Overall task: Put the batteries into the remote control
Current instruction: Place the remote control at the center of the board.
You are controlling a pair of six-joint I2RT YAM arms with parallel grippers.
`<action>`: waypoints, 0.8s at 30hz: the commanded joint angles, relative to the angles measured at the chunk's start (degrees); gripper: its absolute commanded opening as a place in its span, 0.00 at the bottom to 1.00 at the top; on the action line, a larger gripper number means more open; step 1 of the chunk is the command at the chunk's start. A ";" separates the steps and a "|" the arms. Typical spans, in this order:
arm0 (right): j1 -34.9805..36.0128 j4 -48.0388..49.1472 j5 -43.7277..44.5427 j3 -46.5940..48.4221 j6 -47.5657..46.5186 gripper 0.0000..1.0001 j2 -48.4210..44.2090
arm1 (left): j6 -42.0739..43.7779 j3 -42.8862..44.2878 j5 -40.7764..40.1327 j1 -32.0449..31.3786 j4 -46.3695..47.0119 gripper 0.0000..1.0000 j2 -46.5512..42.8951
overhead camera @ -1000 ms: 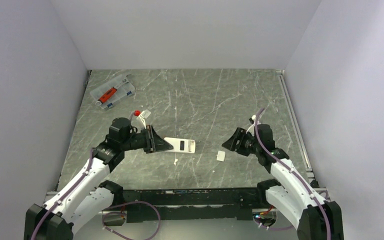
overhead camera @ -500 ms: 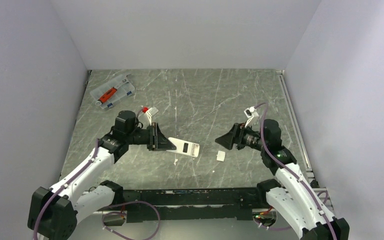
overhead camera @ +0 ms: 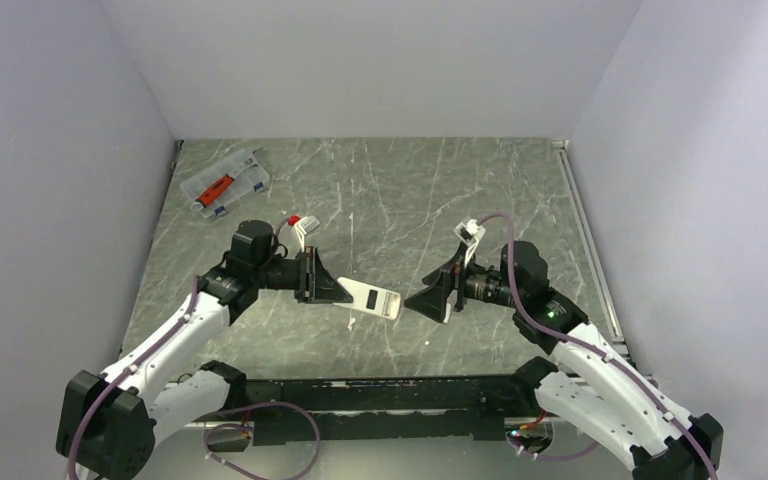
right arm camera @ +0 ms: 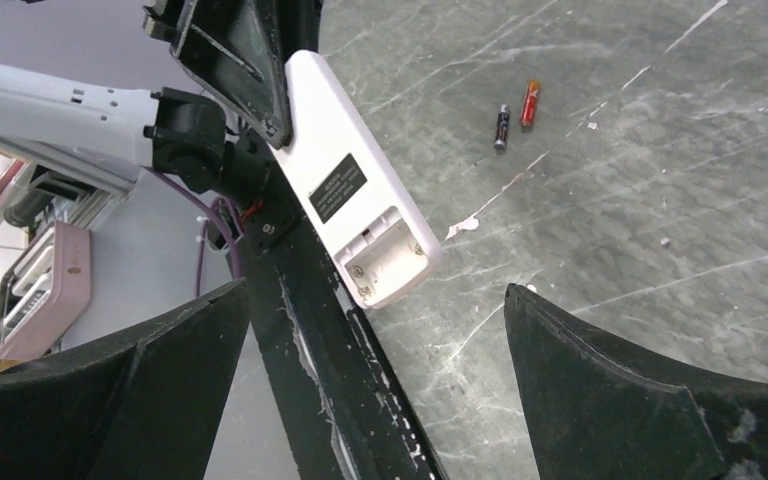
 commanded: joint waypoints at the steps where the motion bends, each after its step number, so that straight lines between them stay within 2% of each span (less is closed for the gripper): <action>1: 1.68 1.11 6.49 2.53 0.24 1.00 0.69 | -0.99 0.61 -0.68 0.22 2.06 0.00 -2.79; 7: 3.89 3.56 13.23 1.33 7.30 1.00 0.67 | -4.61 -3.06 -5.74 0.22 4.79 0.00 -7.26; 11: 4.46 7.86 13.62 -0.31 13.12 1.00 0.83 | -7.41 -5.18 -7.74 0.22 7.42 0.00 -9.42; 18: 5.75 11.74 16.90 -1.81 19.81 1.00 3.68 | -17.70 -12.36 -14.07 0.22 15.82 0.00 -13.96; 24: 6.11 12.21 18.51 -3.19 21.41 1.00 5.81 | -24.17 -18.22 -22.95 -0.51 13.99 0.00 -20.44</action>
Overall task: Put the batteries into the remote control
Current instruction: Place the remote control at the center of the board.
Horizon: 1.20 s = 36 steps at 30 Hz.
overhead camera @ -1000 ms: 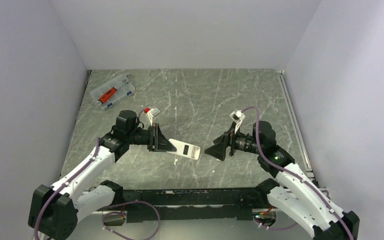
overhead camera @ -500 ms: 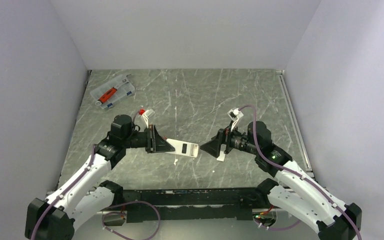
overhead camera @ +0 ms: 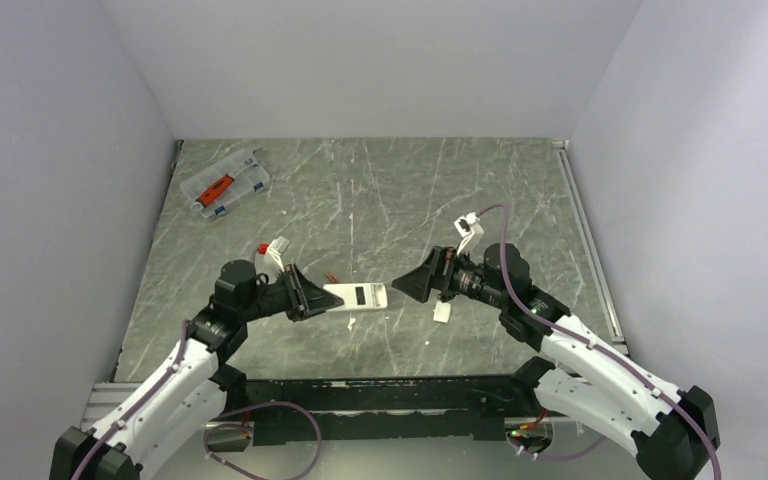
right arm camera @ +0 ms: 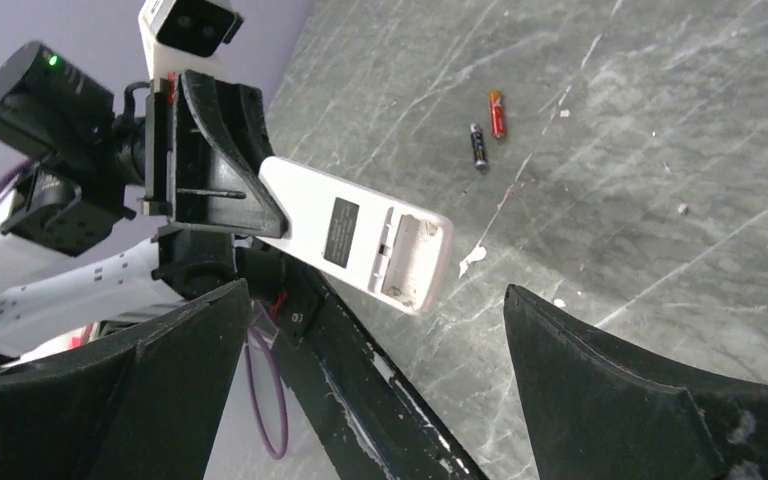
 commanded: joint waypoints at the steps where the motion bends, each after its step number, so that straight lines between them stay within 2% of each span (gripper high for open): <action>1: 0.41 3.70 2.47 -0.97 2.68 1.00 1.19 | -7.16 -2.99 -9.21 -0.81 1.91 0.00 -5.41; 10: 0.44 1.79 4.37 -1.38 1.85 1.00 2.53 | -17.22 -11.55 -22.92 -6.41 6.35 0.00 -10.33; 17: 0.42 0.84 5.61 -2.61 1.10 1.00 1.79 | -20.72 -15.51 -30.68 -13.48 14.78 0.00 -3.42; 28: 0.41 -6.61 7.68 -2.60 -2.85 1.00 1.66 | -19.21 -15.24 -27.80 -15.49 25.87 0.00 11.57; 33: 0.40 -6.89 7.33 -3.58 -3.22 1.00 2.48 | -18.41 -14.93 -28.15 -15.62 22.39 0.00 11.45; 35: 0.41 -7.05 7.27 -3.75 -3.44 1.00 2.74 | -17.32 -14.04 -28.44 -15.66 18.09 0.09 10.03; 36: 0.40 -7.10 7.27 -3.79 -3.60 1.00 2.84 | -17.11 -13.98 -28.65 -15.62 16.39 0.17 9.16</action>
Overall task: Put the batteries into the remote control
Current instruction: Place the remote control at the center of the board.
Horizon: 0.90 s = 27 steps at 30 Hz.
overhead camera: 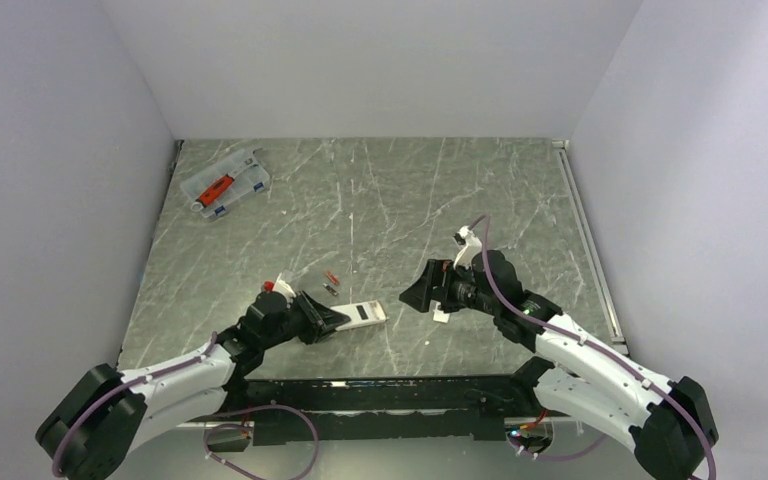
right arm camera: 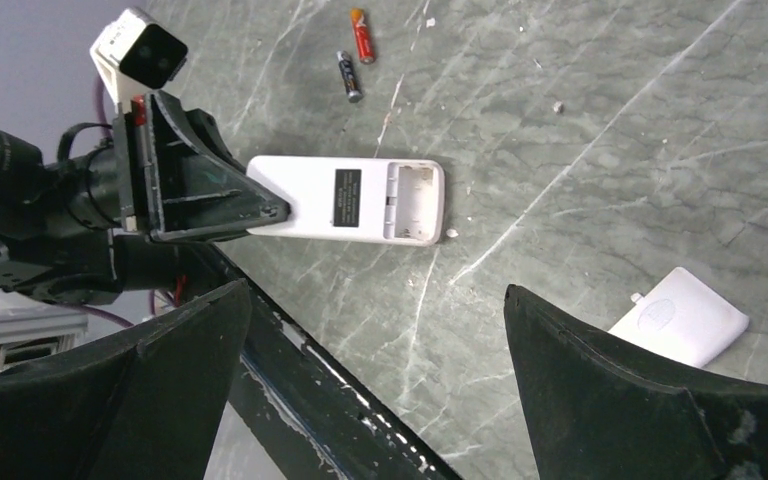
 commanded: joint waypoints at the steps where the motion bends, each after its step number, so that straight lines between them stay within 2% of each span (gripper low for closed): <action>1: 0.17 -0.07 0.97 -0.37 -1.59 1.00 0.41 | 1.80 1.34 -0.57 -0.24 -4.42 0.25 -3.22; 3: 0.19 0.07 1.00 -0.46 -1.85 1.00 0.66 | 2.02 1.19 -0.67 -0.21 -6.55 0.37 -4.87; 6: 0.19 0.06 0.91 -0.29 -2.14 1.00 1.53 | 2.70 1.37 -0.59 -0.35 -10.29 0.45 -6.90; 15: 0.19 0.63 0.57 0.07 -2.81 1.00 3.57 | 3.80 1.51 0.50 -0.36 -16.42 0.51 -9.18; 21: 0.19 -0.06 1.20 0.16 -3.28 1.00 4.43 | 8.26 5.82 1.48 -0.33 -23.11 0.53 -7.53; 24: 0.19 0.04 1.27 0.02 -3.34 1.00 4.73 | 9.32 7.09 2.40 -0.29 -25.12 0.70 -6.29; 25: 0.19 0.08 1.26 -0.05 -3.30 1.00 4.79 | 9.61 7.49 2.73 -0.36 -25.60 0.79 -5.86; 26: 0.19 0.15 1.31 -0.07 -3.31 1.00 4.89 | 9.98 8.00 3.02 -0.33 -26.10 0.95 -5.48; 27: 0.19 0.14 1.34 -0.14 -3.29 1.00 4.96 | 10.46 8.61 3.22 -0.29 -26.92 0.99 -5.13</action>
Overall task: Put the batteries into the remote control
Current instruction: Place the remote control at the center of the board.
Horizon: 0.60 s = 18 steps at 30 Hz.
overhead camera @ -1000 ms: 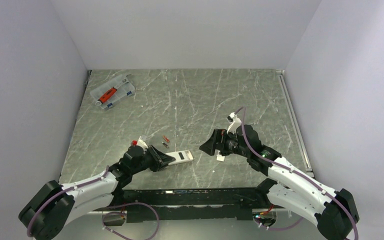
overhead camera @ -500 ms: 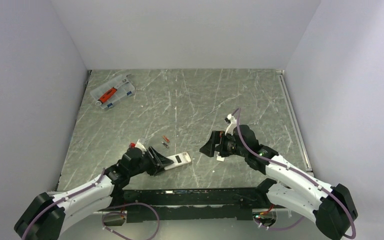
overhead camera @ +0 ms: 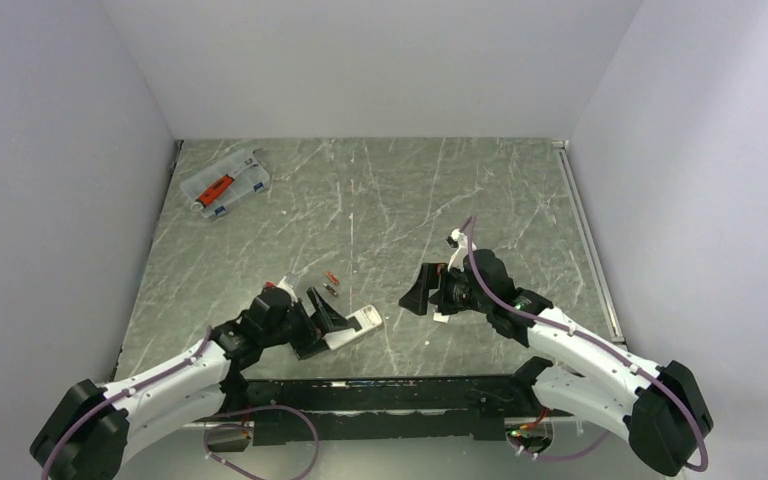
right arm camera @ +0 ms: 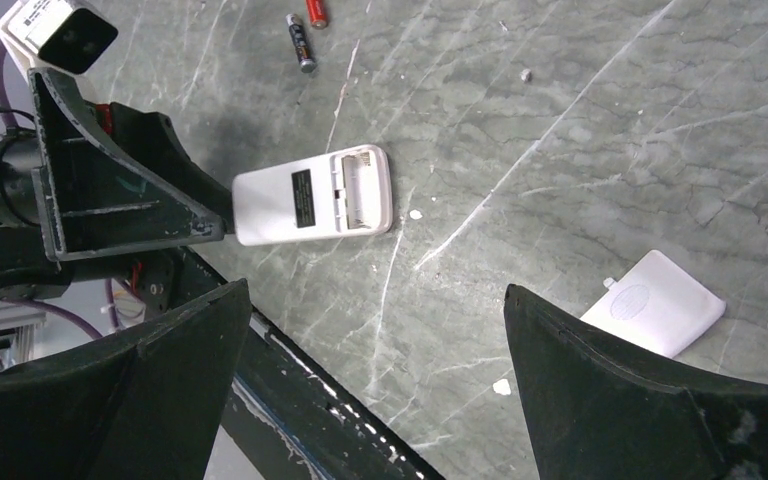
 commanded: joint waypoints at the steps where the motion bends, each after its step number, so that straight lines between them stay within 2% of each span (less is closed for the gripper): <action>1: 0.19 0.70 1.26 0.08 -0.93 1.00 0.30 | 3.07 3.94 1.92 -0.15 -4.34 0.99 1.53; 11: 0.19 0.27 1.48 0.34 -1.33 1.00 0.98 | 9.49 12.20 0.00 -0.16 -17.07 1.00 1.61; 18: 0.19 -0.13 1.76 0.51 -1.46 1.00 0.90 | 13.62 15.94 1.09 -0.17 -17.89 1.00 4.15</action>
